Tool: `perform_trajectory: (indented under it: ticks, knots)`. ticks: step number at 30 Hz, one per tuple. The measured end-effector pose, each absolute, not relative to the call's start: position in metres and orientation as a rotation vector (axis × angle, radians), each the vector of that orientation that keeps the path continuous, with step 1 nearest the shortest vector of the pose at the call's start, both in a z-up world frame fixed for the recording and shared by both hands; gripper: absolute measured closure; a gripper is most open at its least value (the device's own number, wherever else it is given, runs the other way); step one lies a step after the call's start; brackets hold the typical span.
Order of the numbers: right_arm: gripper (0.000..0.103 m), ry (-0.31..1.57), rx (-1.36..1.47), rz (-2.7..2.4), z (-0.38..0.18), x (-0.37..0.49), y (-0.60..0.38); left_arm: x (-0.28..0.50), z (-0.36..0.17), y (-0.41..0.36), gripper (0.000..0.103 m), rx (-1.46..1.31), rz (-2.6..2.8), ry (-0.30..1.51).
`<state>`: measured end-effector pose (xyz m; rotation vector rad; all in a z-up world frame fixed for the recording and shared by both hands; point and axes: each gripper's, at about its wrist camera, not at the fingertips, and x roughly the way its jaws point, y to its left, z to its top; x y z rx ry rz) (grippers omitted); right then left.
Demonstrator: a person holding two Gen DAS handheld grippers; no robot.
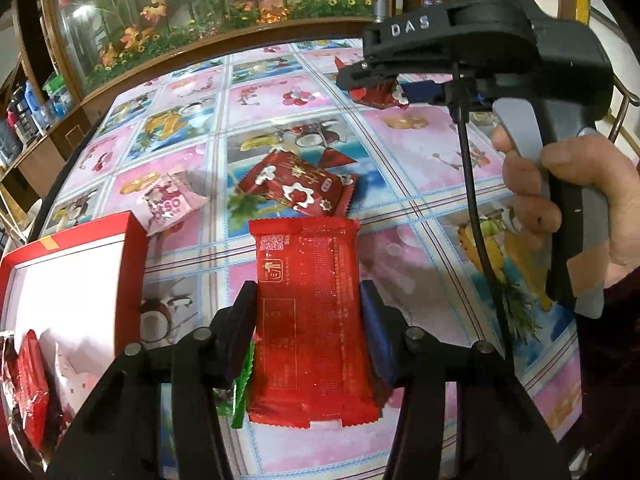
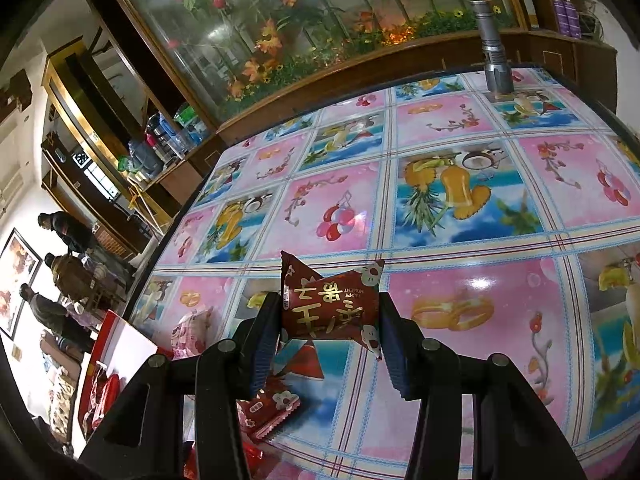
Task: Organize snacks
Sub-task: 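Hold red bar in left gripper while right gripper holds red flowered candy above table, then carry red bar over red box and open left gripper while right gripper carries candy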
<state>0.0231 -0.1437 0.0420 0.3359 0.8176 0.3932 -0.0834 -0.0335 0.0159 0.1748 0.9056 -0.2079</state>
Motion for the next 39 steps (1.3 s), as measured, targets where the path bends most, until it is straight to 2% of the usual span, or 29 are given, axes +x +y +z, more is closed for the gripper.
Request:
perform_trajectory:
  ticks: [20,22,23,31,39]
  knots:
    - [0.055,0.743,0.234,0.518,0.054,0.001,-0.103,-0.11,0.062,0.025,0.055,0.101,-0.092,0.774]
    - [0.055,0.736,0.238,0.543,0.055,-0.003,-0.098,-0.114,0.067,0.032,0.069,0.113,-0.063,0.751]
    - [0.055,0.726,0.237,0.558,0.057,-0.006,-0.094,-0.116,0.068,0.036,0.07,0.112,-0.057,0.744]
    - [0.055,0.68,0.208,0.689,0.062,-0.03,-0.056,-0.127,0.08,0.072,0.07,0.059,-0.004,0.703]
    - [0.055,0.63,0.224,0.751,0.072,-0.047,-0.037,-0.128,0.07,0.081,0.07,0.013,-0.024,0.766]
